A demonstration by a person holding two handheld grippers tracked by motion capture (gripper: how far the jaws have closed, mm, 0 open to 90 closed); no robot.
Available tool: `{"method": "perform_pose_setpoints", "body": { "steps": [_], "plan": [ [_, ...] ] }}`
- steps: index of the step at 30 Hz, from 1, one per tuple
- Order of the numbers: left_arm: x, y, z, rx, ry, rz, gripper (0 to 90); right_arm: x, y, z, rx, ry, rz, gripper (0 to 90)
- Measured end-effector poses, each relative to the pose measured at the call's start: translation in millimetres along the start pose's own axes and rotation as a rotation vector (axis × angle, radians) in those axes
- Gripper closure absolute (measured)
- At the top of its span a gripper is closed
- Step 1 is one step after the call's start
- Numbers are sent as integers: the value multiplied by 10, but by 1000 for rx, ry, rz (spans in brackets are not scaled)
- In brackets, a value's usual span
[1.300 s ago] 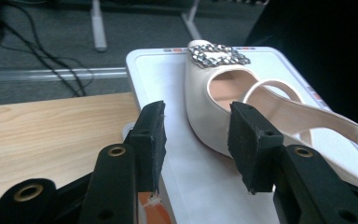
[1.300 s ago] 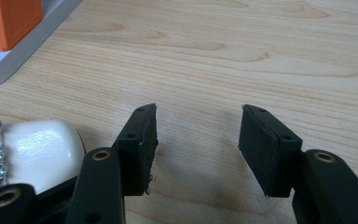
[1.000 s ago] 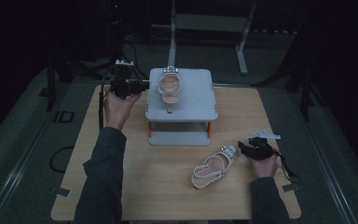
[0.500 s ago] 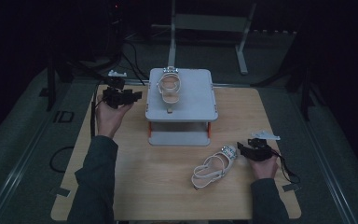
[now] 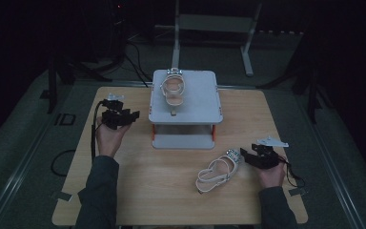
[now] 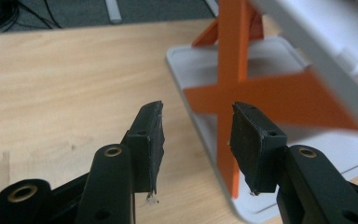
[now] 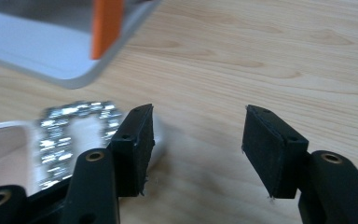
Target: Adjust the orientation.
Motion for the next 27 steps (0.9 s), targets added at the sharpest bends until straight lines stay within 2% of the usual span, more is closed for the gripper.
{"method": "perform_pose_setpoints", "body": {
  "steps": [3,4,6,10,11,12,13,14,16,21,27],
  "plan": [
    [-20,5,62,-2,2,-6,544,29,46,1,-1,-3,-17,415],
    [-66,0,184,-12,8,-18,544,93,167,19,-5,-4,-56,389],
    [-104,-20,275,-26,12,-26,543,124,241,30,-10,-3,-86,368],
    [-158,-64,451,-46,21,-34,543,185,359,56,-15,1,-125,333],
    [-158,-64,451,-46,21,-34,543,193,377,65,-10,2,-129,325],
    [-171,-96,535,-51,15,-32,543,198,411,85,2,9,-135,311],
    [-171,-96,535,-51,15,-32,544,198,411,85,2,9,-135,311],
    [-185,-115,630,-62,32,-38,543,183,448,131,18,29,-131,303],
    [-198,-131,715,-73,47,-43,540,162,456,167,36,43,-120,306],
    [-240,-164,878,-56,48,-29,538,155,449,187,41,57,-103,400],
    [-312,-185,1064,-35,73,-3,531,132,411,158,56,48,-88,396]
  ]
}}
Point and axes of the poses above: each handheld gripper's, and its own axes: x roughly backward along the jaws, z roughly out of its underside, y roughly to its left, the point moved 10 cm from there along -x, roughly forward along the jaws, and after that the axes turned 2 degrees about -x, right-handed, at the moved point
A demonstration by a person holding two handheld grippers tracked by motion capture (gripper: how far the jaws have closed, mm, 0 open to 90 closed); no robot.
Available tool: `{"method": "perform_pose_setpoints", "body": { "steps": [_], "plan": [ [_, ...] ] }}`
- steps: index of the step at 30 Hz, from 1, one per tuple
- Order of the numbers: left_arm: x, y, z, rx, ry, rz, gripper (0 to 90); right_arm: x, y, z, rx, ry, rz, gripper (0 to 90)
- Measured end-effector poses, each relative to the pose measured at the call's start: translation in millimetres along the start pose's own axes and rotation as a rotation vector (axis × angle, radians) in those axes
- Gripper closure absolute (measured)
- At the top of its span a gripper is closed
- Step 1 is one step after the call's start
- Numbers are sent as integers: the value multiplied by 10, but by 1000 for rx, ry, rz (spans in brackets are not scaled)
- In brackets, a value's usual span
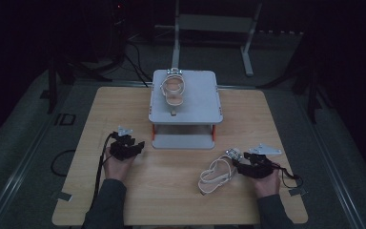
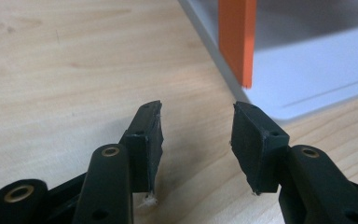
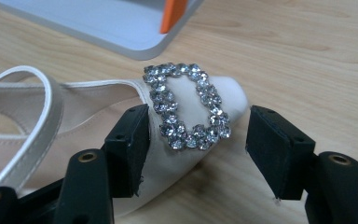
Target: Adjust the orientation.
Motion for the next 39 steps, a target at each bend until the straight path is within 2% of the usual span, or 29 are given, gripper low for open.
{"method": "perform_pose_setpoints", "body": {
  "steps": [3,9,12,17,21,24,26,28,31,33,36,39],
  "plan": [
    [-19,10,48,8,1,-1,531,-24,-83,-32,-7,-2,20,397],
    [-49,19,91,20,1,1,531,-95,-202,-99,-23,-4,29,396],
    [-66,3,110,25,-6,16,529,-158,-331,-172,-32,-1,53,396],
    [-75,-6,110,17,-19,18,529,-223,-449,-245,-34,12,62,396],
    [-85,-19,106,11,-27,19,529,-332,-522,-344,-29,35,19,387],
    [-90,-24,105,8,-31,17,528,-374,-520,-385,-17,41,7,388],
    [-94,-26,105,-4,-33,12,527,-417,-498,-437,-6,42,-22,427],
    [-97,-28,104,-7,-34,12,526,-431,-486,-454,7,52,-32,443],
    [-98,-28,104,-5,-38,14,526,-420,-489,-455,18,61,-32,442],
    [-98,-27,104,-4,-39,16,525,-375,-521,-455,12,55,-1,445],
    [-98,-29,104,-7,-38,15,522,-254,-538,-487,-33,15,14,438],
    [-99,-32,104,-8,-39,13,519,-109,-495,-516,-54,-19,26,429]
  ]
}}
Point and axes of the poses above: each handheld gripper's, and its own axes: x roughly backward along the jaws, z roughly out of its underside, y roughly to its left, the point moved 10 cm from there along -x, roughly forward along the jaws, and after that the axes turned 2 degrees about -x, right-handed, at the moved point
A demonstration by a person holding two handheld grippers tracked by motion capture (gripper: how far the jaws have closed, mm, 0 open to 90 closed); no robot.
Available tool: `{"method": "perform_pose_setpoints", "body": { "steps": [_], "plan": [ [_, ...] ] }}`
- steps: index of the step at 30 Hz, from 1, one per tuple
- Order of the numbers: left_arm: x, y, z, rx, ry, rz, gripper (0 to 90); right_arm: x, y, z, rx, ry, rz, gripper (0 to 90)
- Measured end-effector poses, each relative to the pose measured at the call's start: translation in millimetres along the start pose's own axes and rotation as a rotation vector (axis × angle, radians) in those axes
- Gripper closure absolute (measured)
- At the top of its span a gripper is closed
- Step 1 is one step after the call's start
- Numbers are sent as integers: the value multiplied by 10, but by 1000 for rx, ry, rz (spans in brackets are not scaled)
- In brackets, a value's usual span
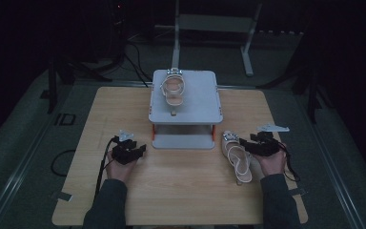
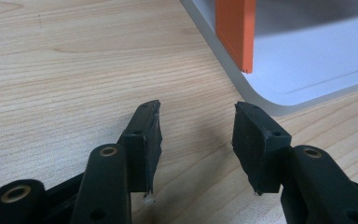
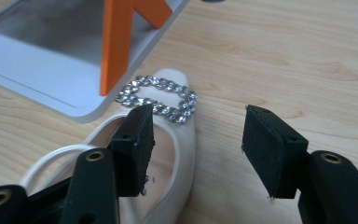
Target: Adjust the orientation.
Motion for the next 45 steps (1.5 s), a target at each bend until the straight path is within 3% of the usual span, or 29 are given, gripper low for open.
{"method": "perform_pose_setpoints", "body": {
  "steps": [5,8,10,13,23,32,45],
  "plan": [
    [0,-3,1,-2,1,0,514,186,141,28,34,-17,20,443],
    [0,-4,2,-3,2,0,511,234,224,89,34,5,31,444],
    [0,-4,1,-4,2,-1,511,247,262,126,24,20,28,501],
    [-1,-5,2,-9,2,-3,510,280,309,156,41,-1,75,532],
    [-5,-8,-1,-9,2,-8,506,209,409,300,14,90,125,493],
    [-8,-8,-4,-8,1,-7,501,158,353,394,16,159,177,530],
    [-9,-6,-5,-7,1,-4,498,183,235,420,-60,198,193,694]
  ]
}}
Point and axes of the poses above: each handheld gripper's, and its own axes: x roughly backward along the jaws, z roughly out of its underside, y roughly to its left, the point moved 10 cm from there along -x, roughly forward along the jaws, and after that the axes turned 2 degrees about -x, right-handed, at the moved point
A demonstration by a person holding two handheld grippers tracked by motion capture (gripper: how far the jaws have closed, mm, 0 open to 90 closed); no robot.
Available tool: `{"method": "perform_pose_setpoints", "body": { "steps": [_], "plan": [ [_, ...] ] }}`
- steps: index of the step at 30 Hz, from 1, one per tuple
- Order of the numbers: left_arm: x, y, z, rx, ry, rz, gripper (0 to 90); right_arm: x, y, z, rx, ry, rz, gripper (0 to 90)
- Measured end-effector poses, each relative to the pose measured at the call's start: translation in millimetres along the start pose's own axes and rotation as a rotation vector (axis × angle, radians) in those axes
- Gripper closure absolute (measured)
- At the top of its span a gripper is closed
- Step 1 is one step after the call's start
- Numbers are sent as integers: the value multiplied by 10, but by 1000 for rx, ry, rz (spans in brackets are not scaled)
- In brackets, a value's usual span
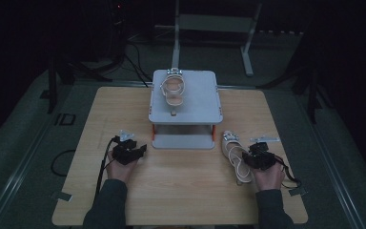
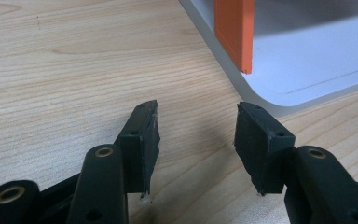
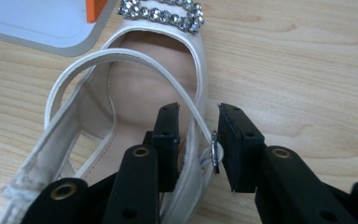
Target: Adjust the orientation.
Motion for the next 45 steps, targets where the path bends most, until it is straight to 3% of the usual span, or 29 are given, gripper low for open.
{"method": "perform_pose_setpoints", "body": {
  "steps": [8,16,28,45],
  "plan": [
    [1,0,0,1,0,3,496,-93,-20,39,-58,24,-10,709],
    [0,0,-1,3,-1,4,495,-112,-8,31,-196,56,-31,796],
    [-2,0,-3,4,-1,3,494,-90,-6,20,-309,81,-80,827],
    [-2,1,-2,2,0,2,494,-56,-29,-113,-358,43,-113,827]
  ]
}}
Point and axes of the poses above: each handheld gripper's, and its own axes: x roughly backward along the jaws, z roughly out of its underside, y roughly to its left, the point moved 10 cm from there along -x, roughly forward along the jaws, and after that the axes turned 2 degrees about -x, right-handed, at the moved point
